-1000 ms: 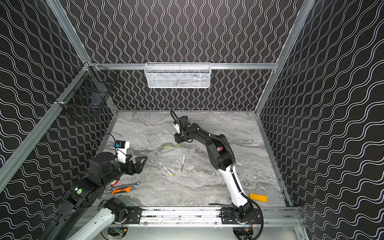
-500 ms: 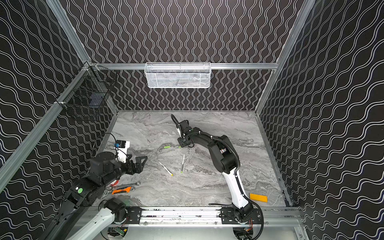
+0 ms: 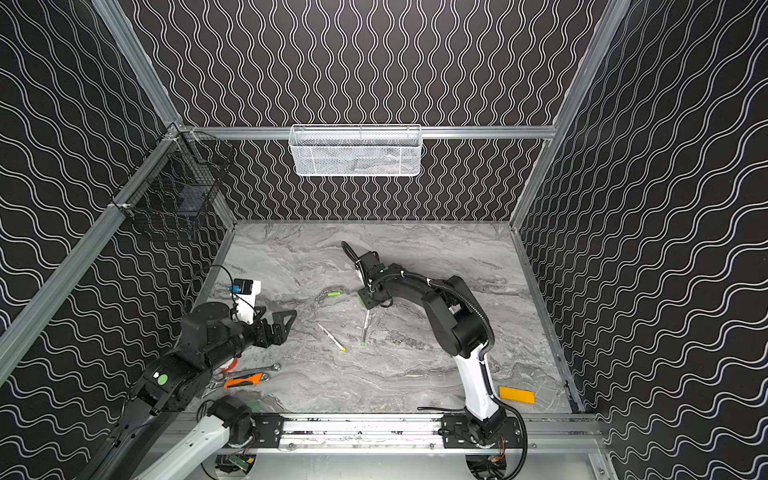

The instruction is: Insert the pens into the pen caps

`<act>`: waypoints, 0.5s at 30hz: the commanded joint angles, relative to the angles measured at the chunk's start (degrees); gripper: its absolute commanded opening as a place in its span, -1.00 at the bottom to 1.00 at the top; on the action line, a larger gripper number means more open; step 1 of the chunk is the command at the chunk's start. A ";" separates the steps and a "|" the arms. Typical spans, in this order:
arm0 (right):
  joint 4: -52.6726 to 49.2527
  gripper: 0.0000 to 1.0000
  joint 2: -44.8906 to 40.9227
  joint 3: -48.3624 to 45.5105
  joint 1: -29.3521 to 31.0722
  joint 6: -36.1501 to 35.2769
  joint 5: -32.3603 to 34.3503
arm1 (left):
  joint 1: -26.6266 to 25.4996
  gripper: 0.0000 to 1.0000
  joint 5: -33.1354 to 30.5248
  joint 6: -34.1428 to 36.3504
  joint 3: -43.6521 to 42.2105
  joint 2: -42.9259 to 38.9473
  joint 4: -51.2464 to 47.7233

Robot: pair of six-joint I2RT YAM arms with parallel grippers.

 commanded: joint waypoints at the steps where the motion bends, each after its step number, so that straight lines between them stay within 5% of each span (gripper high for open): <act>1: -5.66 -0.02 -1.02 0.69 -0.16 1.68 -0.37 | 0.13 0.97 0.94 -0.05 -0.04 -0.06 2.14; 15: -3.84 0.00 -3.50 1.32 0.32 1.90 -8.78 | 0.15 0.97 0.83 -0.04 -0.10 -0.19 2.22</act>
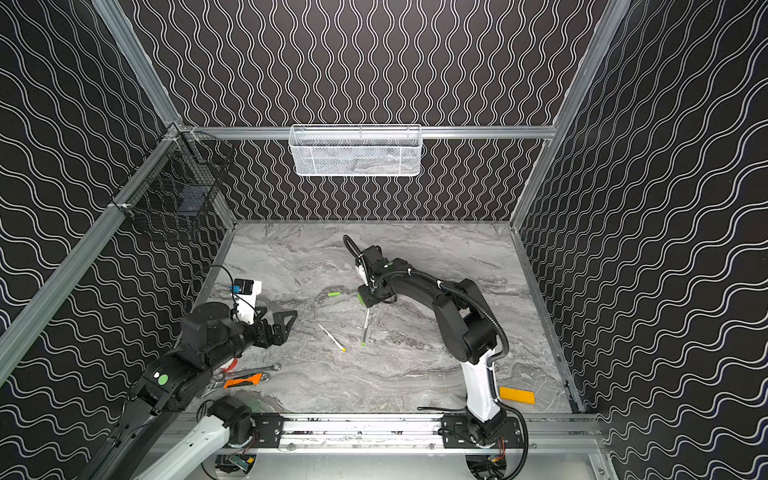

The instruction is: Insert the pens into the pen caps

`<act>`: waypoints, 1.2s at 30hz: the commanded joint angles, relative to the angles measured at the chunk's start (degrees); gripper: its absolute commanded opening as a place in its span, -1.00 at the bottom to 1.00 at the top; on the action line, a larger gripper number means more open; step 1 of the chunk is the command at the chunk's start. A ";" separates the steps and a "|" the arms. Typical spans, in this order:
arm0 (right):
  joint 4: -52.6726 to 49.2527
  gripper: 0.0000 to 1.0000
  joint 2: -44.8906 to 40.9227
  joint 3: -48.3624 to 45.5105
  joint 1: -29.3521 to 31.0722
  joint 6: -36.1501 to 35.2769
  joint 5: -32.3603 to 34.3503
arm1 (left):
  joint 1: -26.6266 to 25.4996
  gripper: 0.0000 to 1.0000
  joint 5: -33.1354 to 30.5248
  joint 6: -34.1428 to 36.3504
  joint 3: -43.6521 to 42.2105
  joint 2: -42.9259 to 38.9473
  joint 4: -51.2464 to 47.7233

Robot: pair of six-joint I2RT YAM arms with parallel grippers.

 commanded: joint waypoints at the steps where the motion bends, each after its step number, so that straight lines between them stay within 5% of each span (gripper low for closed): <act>1: -0.71 0.00 1.49 1.31 0.40 0.29 -2.06 | 0.05 0.97 0.04 0.12 -0.05 -0.16 1.96; 9: -1.51 -0.08 5.93 4.88 1.99 0.19 -1.31 | 0.10 0.97 0.17 0.14 0.18 -0.19 1.61; 14: -3.63 -0.37 7.61 6.73 2.95 0.19 1.67 | 0.11 0.97 0.19 0.21 0.18 -0.29 1.69; 25: -4.86 -0.70 8.06 5.89 3.88 0.10 2.74 | 0.08 0.97 1.46 0.05 -0.02 0.73 3.42; 36: 2.58 -0.81 -0.43 1.21 3.98 0.54 -3.43 | 0.10 0.97 4.49 -1.67 -1.29 2.78 8.08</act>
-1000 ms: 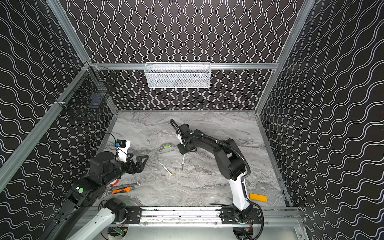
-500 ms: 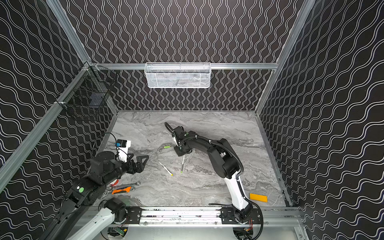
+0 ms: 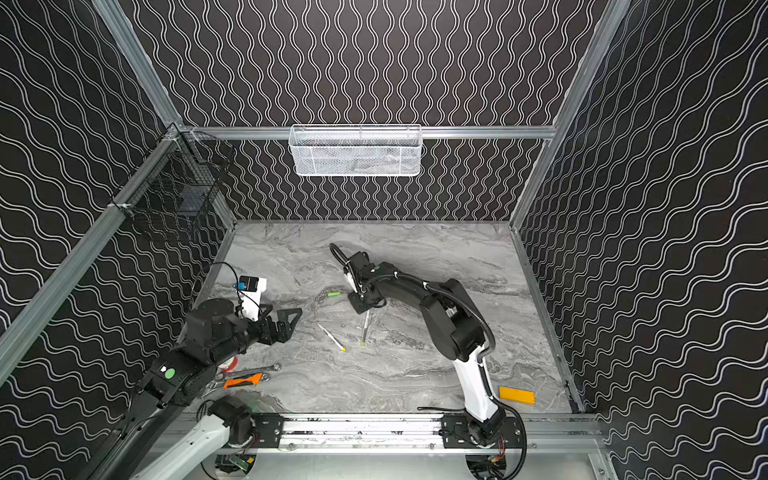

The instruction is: Insert the pens into the pen caps

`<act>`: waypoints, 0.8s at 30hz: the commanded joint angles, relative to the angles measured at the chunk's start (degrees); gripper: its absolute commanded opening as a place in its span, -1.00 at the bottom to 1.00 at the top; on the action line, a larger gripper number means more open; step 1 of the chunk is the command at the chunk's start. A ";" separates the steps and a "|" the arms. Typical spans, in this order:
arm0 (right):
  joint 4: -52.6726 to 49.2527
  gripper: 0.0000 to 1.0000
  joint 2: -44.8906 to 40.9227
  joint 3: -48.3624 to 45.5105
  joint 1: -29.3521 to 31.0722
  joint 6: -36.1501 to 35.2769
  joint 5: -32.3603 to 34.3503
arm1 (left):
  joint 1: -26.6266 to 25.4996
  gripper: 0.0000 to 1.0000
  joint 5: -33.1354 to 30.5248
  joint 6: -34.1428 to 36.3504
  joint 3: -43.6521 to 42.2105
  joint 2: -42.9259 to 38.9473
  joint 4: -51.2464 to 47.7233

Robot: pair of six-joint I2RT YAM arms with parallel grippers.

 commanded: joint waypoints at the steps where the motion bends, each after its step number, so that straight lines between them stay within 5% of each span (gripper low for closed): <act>1: 4.96 -0.82 -4.17 -2.59 0.11 0.63 -3.73 | 0.05 0.97 2.24 -1.33 -0.50 0.60 4.89; 24: 36.75 -0.84 -39.70 -30.19 0.78 6.08 -30.23 | 0.06 0.95 22.62 -5.92 -5.82 -0.44 24.44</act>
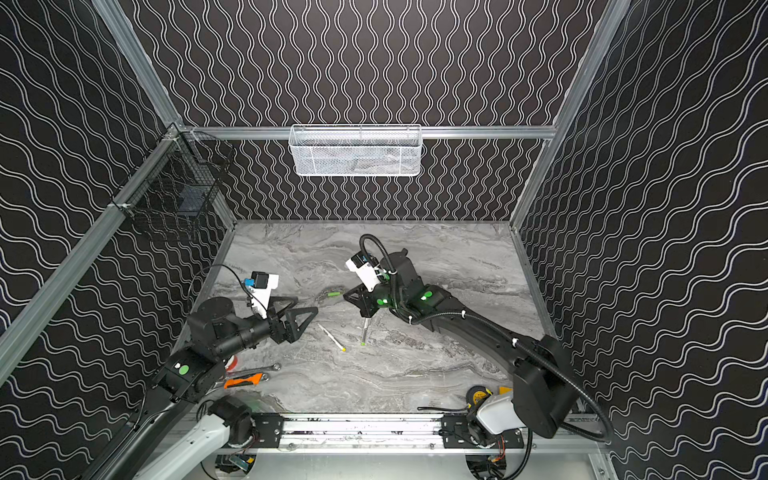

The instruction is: Insert the pens into the pen caps

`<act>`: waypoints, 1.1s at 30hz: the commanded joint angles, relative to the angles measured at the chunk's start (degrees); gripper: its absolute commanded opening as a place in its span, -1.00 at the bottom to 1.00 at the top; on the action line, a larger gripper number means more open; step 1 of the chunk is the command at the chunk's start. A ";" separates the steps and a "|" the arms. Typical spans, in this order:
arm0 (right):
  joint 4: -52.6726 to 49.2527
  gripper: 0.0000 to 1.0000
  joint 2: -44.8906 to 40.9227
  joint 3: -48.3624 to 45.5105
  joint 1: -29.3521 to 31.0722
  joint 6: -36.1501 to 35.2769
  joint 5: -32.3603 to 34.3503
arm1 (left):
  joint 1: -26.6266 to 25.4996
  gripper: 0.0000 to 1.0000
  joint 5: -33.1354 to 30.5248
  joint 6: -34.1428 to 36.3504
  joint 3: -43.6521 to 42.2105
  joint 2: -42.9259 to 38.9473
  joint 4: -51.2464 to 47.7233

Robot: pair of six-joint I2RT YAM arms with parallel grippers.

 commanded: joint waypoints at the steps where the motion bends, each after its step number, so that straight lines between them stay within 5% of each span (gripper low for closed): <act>1: 7.13 -0.82 -2.00 -1.58 0.34 1.52 -3.50 | 0.06 0.95 3.34 -1.56 -0.33 -0.28 5.43; 4: 4.11 -0.74 -0.10 -0.77 0.13 2.14 3.48 | 0.10 0.95 1.28 -0.47 0.39 -0.48 2.97; 10: -16.82 -0.33 16.94 13.81 0.16 2.72 20.02 | 0.10 0.97 -2.72 1.30 1.66 -2.63 -1.67; 15: -22.39 -0.14 28.19 20.14 0.17 4.99 26.37 | 0.22 0.97 -4.56 1.84 2.18 -3.91 -4.17; 29: -26.22 -0.15 43.41 28.28 -0.18 6.92 31.48 | 0.15 0.97 -5.20 2.40 2.49 -4.66 -5.27; 33: -28.04 -0.30 45.49 30.95 -0.27 6.70 32.21 | 0.22 0.97 -5.29 2.49 2.50 -4.89 -5.51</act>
